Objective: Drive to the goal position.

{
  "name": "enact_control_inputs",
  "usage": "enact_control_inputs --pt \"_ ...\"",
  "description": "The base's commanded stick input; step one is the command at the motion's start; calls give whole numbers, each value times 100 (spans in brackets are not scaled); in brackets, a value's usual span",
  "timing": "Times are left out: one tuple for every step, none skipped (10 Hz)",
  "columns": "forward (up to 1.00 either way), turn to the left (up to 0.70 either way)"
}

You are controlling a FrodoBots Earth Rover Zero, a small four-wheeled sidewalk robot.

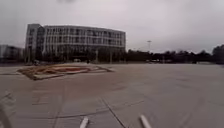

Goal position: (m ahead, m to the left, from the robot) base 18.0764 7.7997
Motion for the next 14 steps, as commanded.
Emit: enact_control_inputs --pt "100 2" --pt "100 -7" --pt "100 -19" --pt "100 2" --pt "100 2" --pt "100 -7" --pt "100 -1" --pt "100 2" --pt "100 2" --pt "100 2" --pt "100 2" --pt "100 2" --pt "100 2" --pt "100 2"
